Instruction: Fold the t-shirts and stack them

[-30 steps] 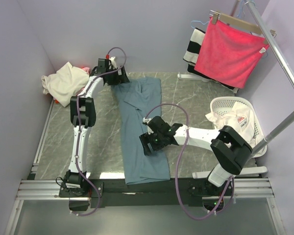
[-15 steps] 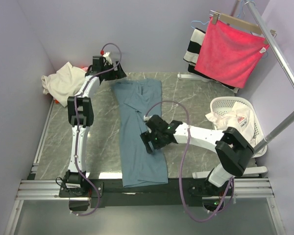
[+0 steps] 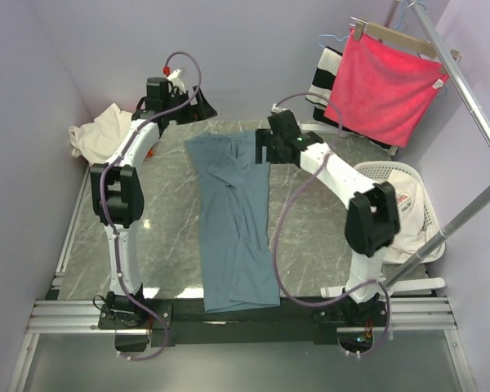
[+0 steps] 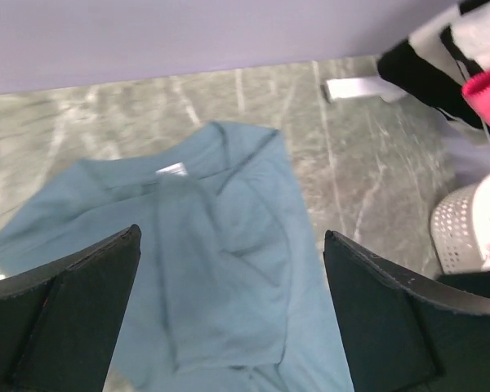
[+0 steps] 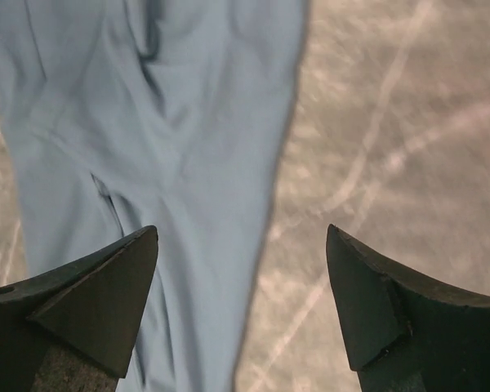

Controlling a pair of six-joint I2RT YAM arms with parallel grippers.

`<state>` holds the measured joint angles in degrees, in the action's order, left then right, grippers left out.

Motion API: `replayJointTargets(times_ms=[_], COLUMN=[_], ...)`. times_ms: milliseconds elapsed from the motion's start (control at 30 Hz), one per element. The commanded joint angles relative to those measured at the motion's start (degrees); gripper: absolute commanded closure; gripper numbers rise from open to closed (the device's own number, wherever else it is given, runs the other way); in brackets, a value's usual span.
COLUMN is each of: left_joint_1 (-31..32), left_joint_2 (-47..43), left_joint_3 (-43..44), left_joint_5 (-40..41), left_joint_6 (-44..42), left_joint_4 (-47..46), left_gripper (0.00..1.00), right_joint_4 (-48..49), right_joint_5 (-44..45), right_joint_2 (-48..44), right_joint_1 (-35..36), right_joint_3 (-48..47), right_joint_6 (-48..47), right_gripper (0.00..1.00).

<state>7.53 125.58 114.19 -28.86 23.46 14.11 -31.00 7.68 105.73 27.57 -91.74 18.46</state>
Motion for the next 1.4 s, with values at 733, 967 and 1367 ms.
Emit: replayJointTargets(times_ms=[733,967,1367], left_joint_1=[7.1,7.6,7.8], left_joint_2=[16.7,18.2,20.6], left_joint_3=[8.9,10.0,11.2], left_joint_5=[7.3,8.4,8.2], left_joint_6=[-1.4,-1.2,-0.8], left_joint_4=[2.3,2.9,3.0], left_gripper=[0.13,0.24,0.72], right_joint_4=[5.1,5.6,6.7], right_joint_5=[-18.8,-20.2,-23.1], right_joint_2=[1.8,0.6,-1.2], right_joint_1=[-0.8,-0.7,3.2], right_joint_3=[7.8,10.0,13.1], right_joint_6=[0.4,0.5,1.1], right_gripper=[0.11,0.12,0.12])
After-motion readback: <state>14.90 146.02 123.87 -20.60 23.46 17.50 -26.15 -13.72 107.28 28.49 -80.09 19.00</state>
